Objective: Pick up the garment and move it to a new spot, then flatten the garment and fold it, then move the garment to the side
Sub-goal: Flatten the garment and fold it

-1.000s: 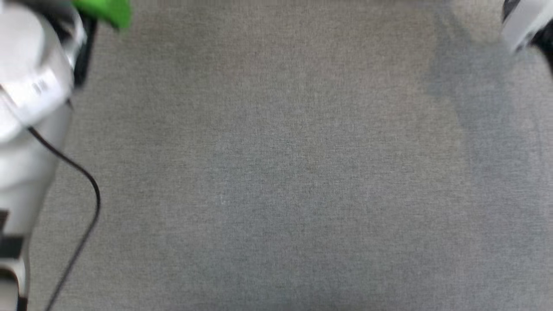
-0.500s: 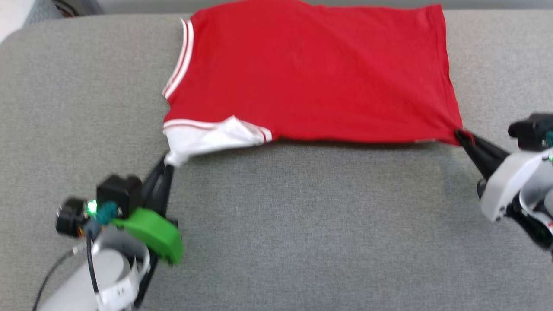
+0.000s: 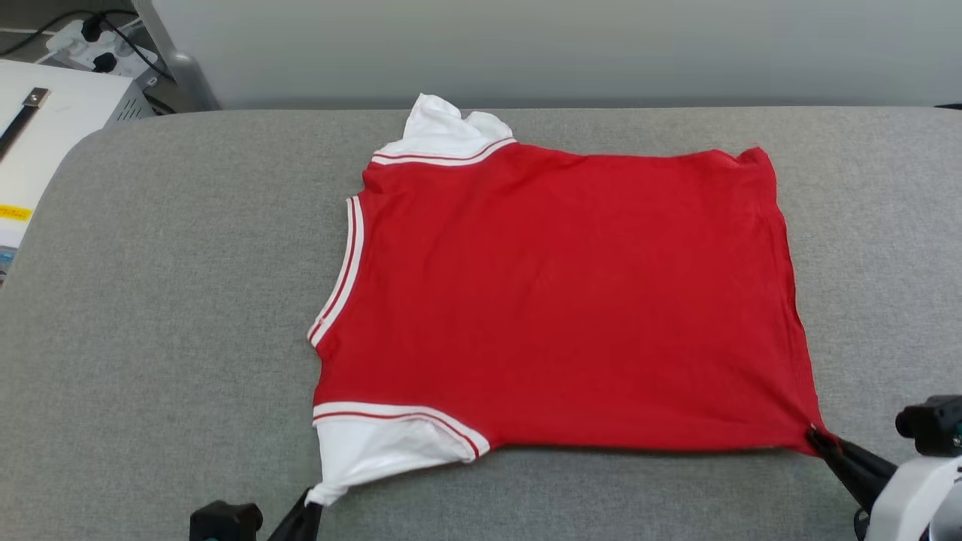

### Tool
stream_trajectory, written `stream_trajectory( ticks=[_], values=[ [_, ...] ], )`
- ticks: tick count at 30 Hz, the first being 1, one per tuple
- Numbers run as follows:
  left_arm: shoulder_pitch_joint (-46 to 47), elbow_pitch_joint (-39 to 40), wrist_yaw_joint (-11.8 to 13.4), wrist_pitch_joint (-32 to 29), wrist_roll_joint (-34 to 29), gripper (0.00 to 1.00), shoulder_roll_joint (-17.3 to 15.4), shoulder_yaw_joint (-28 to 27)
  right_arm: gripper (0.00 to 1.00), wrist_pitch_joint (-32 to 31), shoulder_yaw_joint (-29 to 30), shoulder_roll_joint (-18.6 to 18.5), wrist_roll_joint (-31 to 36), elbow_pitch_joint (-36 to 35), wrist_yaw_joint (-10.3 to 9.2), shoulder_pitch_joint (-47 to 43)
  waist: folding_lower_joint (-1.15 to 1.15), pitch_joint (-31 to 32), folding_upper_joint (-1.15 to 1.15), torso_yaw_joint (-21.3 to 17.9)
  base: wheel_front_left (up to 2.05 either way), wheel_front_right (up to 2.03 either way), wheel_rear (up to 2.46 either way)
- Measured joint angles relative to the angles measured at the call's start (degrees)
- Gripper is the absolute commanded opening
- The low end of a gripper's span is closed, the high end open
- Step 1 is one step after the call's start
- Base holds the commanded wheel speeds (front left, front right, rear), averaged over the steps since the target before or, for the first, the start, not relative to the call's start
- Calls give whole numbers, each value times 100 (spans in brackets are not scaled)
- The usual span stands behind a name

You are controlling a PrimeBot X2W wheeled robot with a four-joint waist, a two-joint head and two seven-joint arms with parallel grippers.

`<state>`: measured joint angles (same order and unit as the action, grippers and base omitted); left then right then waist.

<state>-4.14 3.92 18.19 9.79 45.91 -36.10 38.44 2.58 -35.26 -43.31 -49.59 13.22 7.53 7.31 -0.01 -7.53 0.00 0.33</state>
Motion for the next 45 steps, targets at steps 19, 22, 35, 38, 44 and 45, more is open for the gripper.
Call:
stream_trajectory(
  ticks=[19,22,35,38,44,45],
  values=[
    [1331,-341,-610,-181,-489,0,-32,171,0,-1067,1933,533,290,-1212,0,-937,0,-213,0,82,0,0,0],
    [1905,-572,-799,-233,-569,0,-7,135,0,-1207,2060,604,318,-1281,0,-623,0,-370,0,44,0,0,0],
    [3771,-2358,-1566,-176,-845,0,526,126,0,-1544,1969,815,480,-682,0,935,0,-1201,0,-128,0,0,0],
    [3964,-2828,-1713,-140,-911,0,617,240,0,-1534,1782,898,528,-341,0,1274,1,-1389,0,-156,0,0,0],
    [4139,-3639,-1997,130,-889,0,942,366,0,-1381,1405,1044,661,402,0,1665,0,-1655,0,-164,0,0,0],
    [4176,-3745,-2008,191,-889,0,988,368,0,-1318,1367,1044,660,481,0,1701,0,-1668,0,-150,0,0,0]
  ],
)
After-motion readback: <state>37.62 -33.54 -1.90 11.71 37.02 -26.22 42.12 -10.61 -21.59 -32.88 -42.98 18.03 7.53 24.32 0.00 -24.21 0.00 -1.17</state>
